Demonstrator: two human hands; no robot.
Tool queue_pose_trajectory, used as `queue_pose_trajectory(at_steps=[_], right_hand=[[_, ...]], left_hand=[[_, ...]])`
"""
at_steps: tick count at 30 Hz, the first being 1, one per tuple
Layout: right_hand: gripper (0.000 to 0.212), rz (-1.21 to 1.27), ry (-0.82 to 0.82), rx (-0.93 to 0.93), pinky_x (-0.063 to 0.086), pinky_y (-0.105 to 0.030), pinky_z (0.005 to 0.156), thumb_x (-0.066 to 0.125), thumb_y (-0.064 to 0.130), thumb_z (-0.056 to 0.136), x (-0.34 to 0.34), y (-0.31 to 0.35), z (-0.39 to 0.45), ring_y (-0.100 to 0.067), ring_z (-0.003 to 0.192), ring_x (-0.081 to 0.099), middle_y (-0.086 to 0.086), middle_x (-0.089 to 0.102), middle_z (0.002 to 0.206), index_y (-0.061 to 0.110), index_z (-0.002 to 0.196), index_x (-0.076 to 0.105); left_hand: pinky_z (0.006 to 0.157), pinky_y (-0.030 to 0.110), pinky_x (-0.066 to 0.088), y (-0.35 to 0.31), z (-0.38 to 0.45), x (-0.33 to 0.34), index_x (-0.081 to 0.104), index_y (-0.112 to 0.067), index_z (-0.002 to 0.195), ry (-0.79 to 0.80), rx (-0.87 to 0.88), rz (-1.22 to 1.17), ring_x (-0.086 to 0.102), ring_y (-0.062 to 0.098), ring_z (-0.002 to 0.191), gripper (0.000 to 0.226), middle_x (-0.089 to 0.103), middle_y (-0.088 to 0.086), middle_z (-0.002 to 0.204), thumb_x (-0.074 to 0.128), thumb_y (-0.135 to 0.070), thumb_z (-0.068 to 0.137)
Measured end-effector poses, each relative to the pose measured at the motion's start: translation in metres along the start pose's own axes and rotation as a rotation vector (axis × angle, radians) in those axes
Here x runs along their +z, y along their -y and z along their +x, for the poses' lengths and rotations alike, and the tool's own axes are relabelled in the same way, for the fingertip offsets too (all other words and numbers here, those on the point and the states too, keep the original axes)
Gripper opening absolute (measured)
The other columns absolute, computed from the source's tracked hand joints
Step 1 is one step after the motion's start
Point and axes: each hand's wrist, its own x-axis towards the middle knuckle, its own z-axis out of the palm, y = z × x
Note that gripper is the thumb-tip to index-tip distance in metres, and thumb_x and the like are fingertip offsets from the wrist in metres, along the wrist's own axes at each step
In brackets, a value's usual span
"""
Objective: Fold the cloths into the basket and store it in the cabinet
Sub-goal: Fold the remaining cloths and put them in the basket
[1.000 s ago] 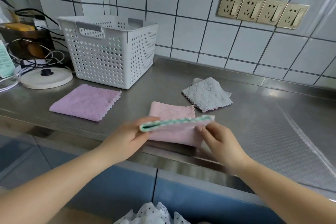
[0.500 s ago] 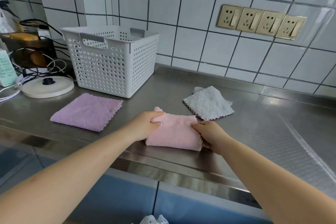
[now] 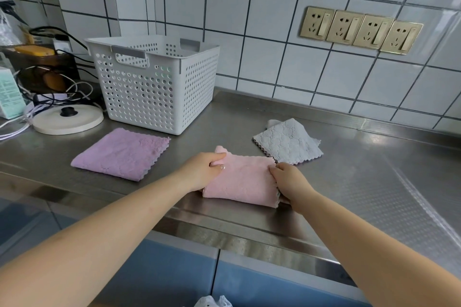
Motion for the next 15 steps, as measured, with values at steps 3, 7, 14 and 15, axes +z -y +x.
queue_pose_trajectory(at_steps=[3, 7, 14, 15], right_hand=[[0.028, 0.018, 0.033, 0.063, 0.039, -0.018, 0.041, 0.042, 0.023, 0.096, -0.001, 0.003, 0.000, -0.018, 0.056, 0.046, -0.004, 0.045, 0.065, 0.016, 0.070, 0.046], [0.013, -0.016, 0.035, 0.094, 0.050, -0.024, 0.051, 0.050, 0.024, 0.093, -0.013, 0.006, 0.001, -0.016, 0.058, 0.055, -0.004, 0.057, 0.078, 0.014, 0.098, 0.055], [0.042, -0.703, -0.125, -0.512, 0.032, -0.036, 0.107, 0.040, 0.031, 0.095, 0.016, 0.014, -0.014, -0.024, 0.131, 0.039, -0.004, 0.040, 0.143, 0.019, 0.136, 0.045], [0.044, -0.792, -0.094, -0.555, 0.027, -0.039, 0.110, 0.034, 0.033, 0.095, 0.027, 0.014, -0.014, -0.021, 0.134, 0.034, -0.001, 0.038, 0.145, 0.022, 0.137, 0.043]], left_hand=[[0.088, 0.022, 0.038, -0.006, -0.001, -0.007, 0.039, -0.019, 0.143, 0.045, -0.005, 0.011, 0.048, 0.019, 0.125, 0.049, 0.042, -0.003, 0.145, 0.051, -0.026, 0.096], [0.096, 0.028, 0.040, -0.008, -0.004, -0.021, 0.048, -0.016, 0.135, -0.014, 0.045, 0.272, 0.051, 0.025, 0.117, 0.044, 0.047, 0.006, 0.132, 0.051, -0.033, 0.094], [0.117, 0.027, 0.009, -0.010, -0.007, 0.015, 0.032, -0.010, 0.145, -0.054, 0.380, 0.573, 0.017, 0.020, 0.145, 0.048, 0.024, 0.006, 0.156, 0.034, -0.029, 0.100], [0.118, 0.028, 0.006, -0.010, -0.004, 0.020, 0.030, -0.009, 0.145, -0.044, 0.379, 0.608, 0.017, 0.021, 0.145, 0.049, 0.023, 0.007, 0.156, 0.032, -0.029, 0.101]])
